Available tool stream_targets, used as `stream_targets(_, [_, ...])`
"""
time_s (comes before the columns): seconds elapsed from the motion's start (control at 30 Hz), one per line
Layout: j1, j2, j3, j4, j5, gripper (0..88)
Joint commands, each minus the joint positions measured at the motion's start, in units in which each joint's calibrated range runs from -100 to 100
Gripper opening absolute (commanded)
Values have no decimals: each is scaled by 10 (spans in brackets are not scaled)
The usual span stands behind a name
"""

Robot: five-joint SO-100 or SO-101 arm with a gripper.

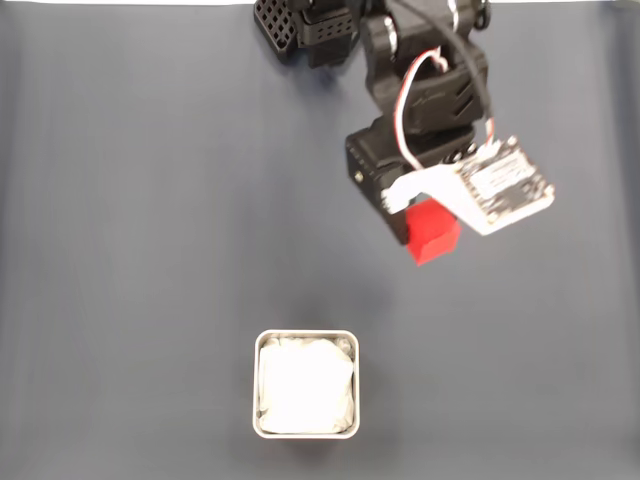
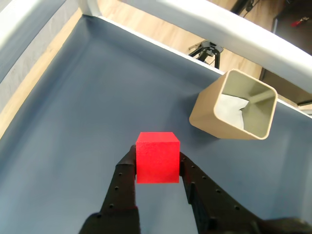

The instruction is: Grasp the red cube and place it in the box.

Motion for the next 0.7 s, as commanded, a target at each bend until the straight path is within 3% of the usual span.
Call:
stream_targets(0.0, [17,10,-52,-12,-2,67])
stream_targets(0.67, [102,161,-226,-31,-7,66])
